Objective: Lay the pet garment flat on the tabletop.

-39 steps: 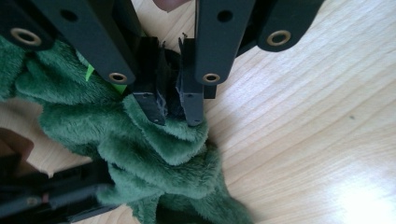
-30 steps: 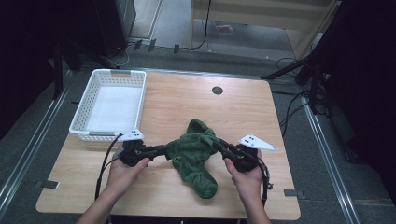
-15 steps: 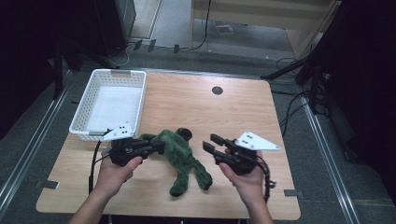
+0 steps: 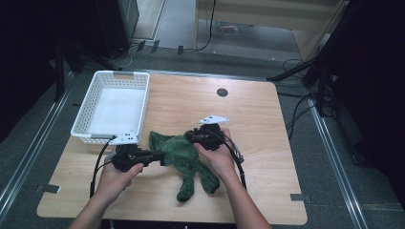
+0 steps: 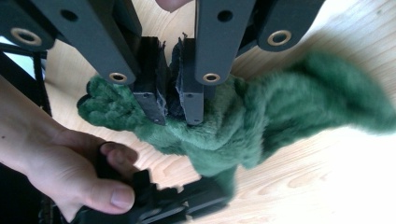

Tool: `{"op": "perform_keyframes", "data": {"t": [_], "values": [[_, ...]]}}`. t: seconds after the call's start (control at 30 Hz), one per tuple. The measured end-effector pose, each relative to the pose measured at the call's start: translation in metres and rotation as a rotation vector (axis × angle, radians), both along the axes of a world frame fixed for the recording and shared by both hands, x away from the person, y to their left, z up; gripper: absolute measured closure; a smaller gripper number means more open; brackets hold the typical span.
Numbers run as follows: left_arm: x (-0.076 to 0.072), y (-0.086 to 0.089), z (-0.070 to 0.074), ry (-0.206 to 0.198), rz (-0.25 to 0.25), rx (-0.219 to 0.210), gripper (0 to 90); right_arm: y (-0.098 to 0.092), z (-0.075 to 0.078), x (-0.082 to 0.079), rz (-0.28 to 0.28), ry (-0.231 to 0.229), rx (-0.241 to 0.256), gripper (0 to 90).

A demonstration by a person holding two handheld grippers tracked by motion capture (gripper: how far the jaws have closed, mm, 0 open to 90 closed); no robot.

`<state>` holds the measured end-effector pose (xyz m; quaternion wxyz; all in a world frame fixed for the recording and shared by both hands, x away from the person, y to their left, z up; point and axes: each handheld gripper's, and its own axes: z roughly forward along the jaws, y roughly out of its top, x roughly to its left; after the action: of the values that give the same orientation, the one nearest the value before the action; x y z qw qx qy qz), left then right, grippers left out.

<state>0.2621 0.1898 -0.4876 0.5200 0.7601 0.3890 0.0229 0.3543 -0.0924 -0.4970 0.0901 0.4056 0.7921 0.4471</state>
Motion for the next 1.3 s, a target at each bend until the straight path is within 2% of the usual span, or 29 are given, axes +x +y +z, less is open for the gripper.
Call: {"op": "perform_keyframes", "data": {"t": [0.03,0.07,0.13,0.2,0.3,0.4,0.43,0.47,0.5,0.57,0.63,0.7,0.77,0.8,0.83,0.87,0.9,0.93,1.0,1.07,1.1,1.13,1.17,1.2,1.23,1.27,1.3], "values": [[-0.001,0.001,0.002,-0.011,0.006,-0.008,84.0,-0.008,0.003,-0.002,0.001,0.004,0.057,83.1],[-0.002,0.003,0.005,-0.026,0.014,-0.011,84.1,-0.016,0.008,-0.007,-0.009,-0.012,0.089,83.5],[-0.004,0.004,0.009,-0.040,0.020,-0.019,84.3,-0.031,0.023,-0.020,-0.023,-0.067,0.134,83.6],[-0.011,0.006,0.027,-0.086,0.033,-0.050,84.4,-0.045,0.041,-0.037,-0.027,-0.114,0.190,83.5],[-0.025,0.006,0.053,-0.171,0.003,-0.067,84.4,-0.065,0.067,-0.062,0.002,-0.165,0.264,83.4],[-0.040,0.005,0.078,-0.245,-0.039,-0.086,84.3,-0.075,0.094,-0.085,0.037,-0.222,0.284,83.0],[-0.044,0.005,0.084,-0.256,-0.057,-0.099,84.3,-0.077,0.102,-0.093,0.049,-0.239,0.293,82.9],[-0.048,0.005,0.090,-0.262,-0.069,-0.112,84.3,-0.079,0.110,-0.100,0.058,-0.254,0.297,82.8],[-0.048,0.005,0.090,-0.262,-0.069,-0.112,84.2,-0.079,0.110,-0.100,0.058,-0.254,0.297,82.8],[-0.056,0.008,0.102,-0.273,-0.103,-0.152,84.2,-0.082,0.130,-0.119,0.093,-0.288,0.289,82.2],[-0.060,0.011,0.108,-0.278,-0.134,-0.165,84.1,-0.083,0.140,-0.129,0.129,-0.280,0.285,81.9],[-0.061,0.013,0.110,-0.282,-0.140,-0.158,83.8,-0.083,0.144,-0.134,0.158,-0.274,0.276,81.6],[-0.058,0.012,0.108,-0.274,-0.132,-0.143,83.4,-0.081,0.139,-0.131,0.158,-0.257,0.246,81.5],[-0.047,0.008,0.095,-0.244,-0.101,-0.094,83.1,-0.080,0.133,-0.125,0.152,-0.236,0.244,81.5],[-0.038,0.005,0.084,-0.215,-0.076,-0.081,82.9,-0.079,0.123,-0.117,0.141,-0.212,0.236,81.6],[-0.029,0.000,0.071,-0.194,-0.037,-0.041,82.7,-0.077,0.111,-0.109,0.104,-0.211,0.193,81.7],[-0.019,-0.005,0.057,-0.175,0.006,0.007,82.3,-0.074,0.097,-0.099,0.053,-0.221,0.126,81.7],[-0.010,-0.010,0.041,-0.157,0.052,0.061,80.9,-0.072,0.081,-0.088,0.020,-0.207,0.099,81.1],[0.006,-0.016,0.012,-0.093,0.110,0.124,77.7,-0.070,0.045,-0.069,-0.052,-0.185,0.060,75.7],[0.014,-0.020,-0.009,-0.033,0.137,0.210,73.0,-0.072,0.017,-0.056,-0.084,-0.089,0.028,72.0],[0.014,-0.020,-0.009,-0.033,0.137,0.210,72.8,-0.073,0.008,-0.054,-0.101,-0.068,0.000,66.0],[0.015,-0.020,-0.016,-0.004,0.127,0.226,71.7,-0.075,0.004,-0.053,-0.117,-0.057,-0.017,58.7],[0.015,-0.019,-0.019,0.006,0.124,0.237,71.7,-0.075,0.004,-0.053,-0.117,-0.057,-0.017,58.7],[0.014,-0.019,-0.019,0.007,0.129,0.237,66.1,-0.079,0.007,-0.055,-0.133,-0.059,-0.006,53.7],[0.014,-0.015,-0.016,0.015,0.145,0.220,61.0,-0.081,0.011,-0.057,-0.128,-0.059,0.030,52.9],[0.014,-0.015,-0.016,0.015,0.145,0.220,56.4,-0.082,0.014,-0.060,-0.111,-0.046,0.069,51.6],[0.013,-0.013,-0.013,0.020,0.155,0.202,56.4,-0.082,0.014,-0.060,-0.111,-0.046,0.069,51.6]]}}
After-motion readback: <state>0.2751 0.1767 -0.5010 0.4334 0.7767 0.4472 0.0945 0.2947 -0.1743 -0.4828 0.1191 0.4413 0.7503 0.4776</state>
